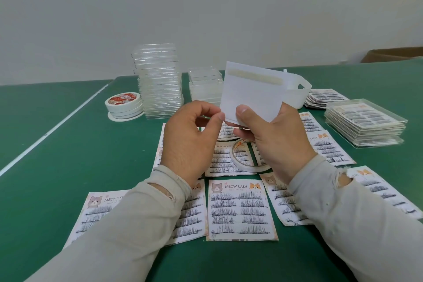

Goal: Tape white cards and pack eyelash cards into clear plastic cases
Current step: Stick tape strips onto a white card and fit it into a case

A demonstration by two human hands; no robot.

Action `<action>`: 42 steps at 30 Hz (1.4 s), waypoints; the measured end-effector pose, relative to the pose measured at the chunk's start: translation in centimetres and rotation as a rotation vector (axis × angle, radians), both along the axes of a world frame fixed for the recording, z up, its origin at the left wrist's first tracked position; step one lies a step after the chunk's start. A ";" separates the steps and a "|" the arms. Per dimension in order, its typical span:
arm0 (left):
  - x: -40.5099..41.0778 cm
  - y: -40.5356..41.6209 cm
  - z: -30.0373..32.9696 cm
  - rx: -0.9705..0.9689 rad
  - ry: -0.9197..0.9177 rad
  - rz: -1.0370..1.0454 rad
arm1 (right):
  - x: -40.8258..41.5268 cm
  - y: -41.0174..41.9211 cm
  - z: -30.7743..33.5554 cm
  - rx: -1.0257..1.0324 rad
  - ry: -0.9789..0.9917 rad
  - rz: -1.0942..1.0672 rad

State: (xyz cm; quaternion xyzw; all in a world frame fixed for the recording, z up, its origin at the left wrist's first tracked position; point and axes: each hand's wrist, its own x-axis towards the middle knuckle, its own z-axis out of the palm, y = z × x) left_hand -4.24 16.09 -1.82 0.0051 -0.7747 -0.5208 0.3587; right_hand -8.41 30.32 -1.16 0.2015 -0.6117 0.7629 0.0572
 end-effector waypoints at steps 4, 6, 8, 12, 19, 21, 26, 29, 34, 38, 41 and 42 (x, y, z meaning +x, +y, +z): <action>0.0 -0.1 -0.1 -0.126 -0.034 0.019 | 0.0 0.0 -0.1 0.007 0.010 0.024; -0.2 -0.2 -0.2 -0.184 -0.070 0.017 | -0.1 0.0 -0.3 0.006 -0.015 0.048; -0.2 -0.2 -0.2 -0.239 -0.090 0.027 | -0.2 0.0 -0.3 0.017 -0.028 0.043; 0.1 0.0 0.0 -0.261 -0.106 -0.073 | -0.6 0.2 -0.3 0.151 0.044 -0.052; 0.2 -0.2 0.6 0.297 -0.285 -0.469 | -1.0 1.2 0.2 0.346 -0.040 0.031; 0.2 -0.1 0.7 0.291 -0.306 -0.438 | -0.9 1.2 0.4 0.373 -0.076 0.050; 0.0 -0.3 0.7 0.190 -0.275 -0.268 | -0.7 1.0 0.6 0.394 -0.207 0.029; -0.2 -0.6 0.6 0.156 -0.220 -0.175 | -1.5 1.4 0.2 0.542 0.036 -0.313; -0.3 -0.5 0.3 0.087 -0.163 -0.114 | -0.7 1.6 0.7 0.626 0.361 -0.330; -0.4 -0.5 0.1 0.068 -0.132 -0.112 | 0.0 1.0 0.7 0.793 0.372 -0.244; -0.5 -0.3 -0.2 0.043 -0.111 -0.105 | -0.3 1.1 0.8 0.767 0.301 -0.235; -0.6 -0.2 -0.2 0.043 -0.108 -0.100 | -0.4 1.1 0.7 0.719 0.260 -0.226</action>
